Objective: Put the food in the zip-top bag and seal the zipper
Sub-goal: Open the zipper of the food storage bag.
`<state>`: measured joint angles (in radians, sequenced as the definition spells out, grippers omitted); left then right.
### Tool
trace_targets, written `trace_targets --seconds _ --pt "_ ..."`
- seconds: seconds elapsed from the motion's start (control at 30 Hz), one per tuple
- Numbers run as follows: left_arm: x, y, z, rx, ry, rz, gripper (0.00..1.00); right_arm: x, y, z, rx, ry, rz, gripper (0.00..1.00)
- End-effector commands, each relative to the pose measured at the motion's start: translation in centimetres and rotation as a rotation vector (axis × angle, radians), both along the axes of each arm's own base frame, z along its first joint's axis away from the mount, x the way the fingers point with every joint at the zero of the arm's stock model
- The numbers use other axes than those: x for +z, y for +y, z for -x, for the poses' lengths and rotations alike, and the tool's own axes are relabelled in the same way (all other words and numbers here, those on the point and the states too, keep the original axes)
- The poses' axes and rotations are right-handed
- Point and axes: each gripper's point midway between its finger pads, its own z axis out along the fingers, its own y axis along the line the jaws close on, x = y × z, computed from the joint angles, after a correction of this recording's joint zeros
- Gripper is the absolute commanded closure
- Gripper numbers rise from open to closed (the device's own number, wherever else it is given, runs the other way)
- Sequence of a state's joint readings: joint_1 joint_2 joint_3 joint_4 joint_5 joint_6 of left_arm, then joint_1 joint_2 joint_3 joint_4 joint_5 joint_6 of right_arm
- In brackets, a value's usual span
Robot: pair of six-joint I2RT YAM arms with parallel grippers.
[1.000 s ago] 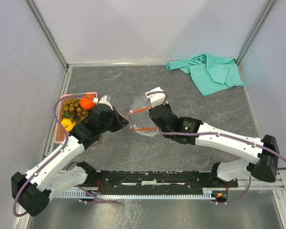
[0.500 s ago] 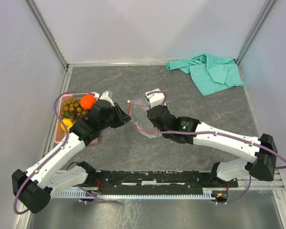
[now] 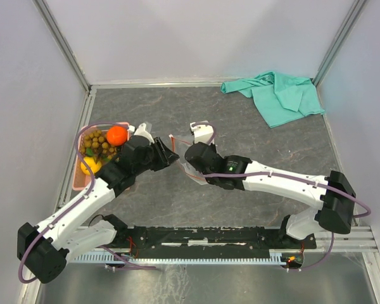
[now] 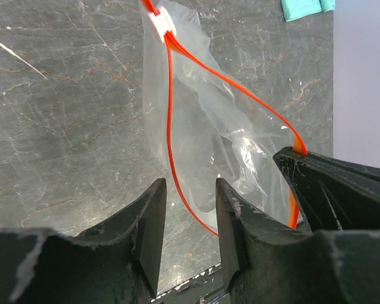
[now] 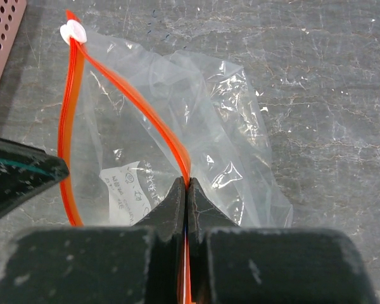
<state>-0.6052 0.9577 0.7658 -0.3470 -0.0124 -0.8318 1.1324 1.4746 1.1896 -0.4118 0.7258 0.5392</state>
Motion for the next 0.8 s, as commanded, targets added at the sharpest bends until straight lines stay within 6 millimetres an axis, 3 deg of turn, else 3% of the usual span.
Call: trace_targets --seconds 0.0,0.2,0.33,0.4,0.47,0.53,0.77 --pt "-0.1 -1.2 0.0 -0.008 -0.004 0.059 0.55 2.8 1.1 -0.9 -0.075 -0.049 -0.127 0.98" --pt "-1.9 -1.6 0.2 -0.008 0.029 0.070 0.53 2.7 1.8 -1.1 -0.070 -0.047 -0.147 0.98" --pt "-1.7 -2.4 -0.3 -0.013 0.023 0.079 0.56 2.1 2.6 -0.9 -0.041 -0.028 -0.141 0.97" --pt "-1.8 -2.8 -0.4 -0.020 0.020 0.072 0.66 1.8 2.8 -0.9 -0.031 -0.020 -0.135 0.96" --pt "-1.7 -3.1 -0.3 -0.029 0.019 0.069 0.84 1.6 2.8 -0.9 -0.025 -0.019 -0.121 0.94" --pt "-1.6 -3.3 -0.3 -0.037 0.017 0.069 0.96 1.5 2.7 -0.9 -0.014 -0.025 -0.092 0.90" --pt "-0.6 -2.8 -0.2 -0.038 0.003 0.037 0.97 0.6 2.3 -0.4 0.101 -0.009 0.083 0.66"
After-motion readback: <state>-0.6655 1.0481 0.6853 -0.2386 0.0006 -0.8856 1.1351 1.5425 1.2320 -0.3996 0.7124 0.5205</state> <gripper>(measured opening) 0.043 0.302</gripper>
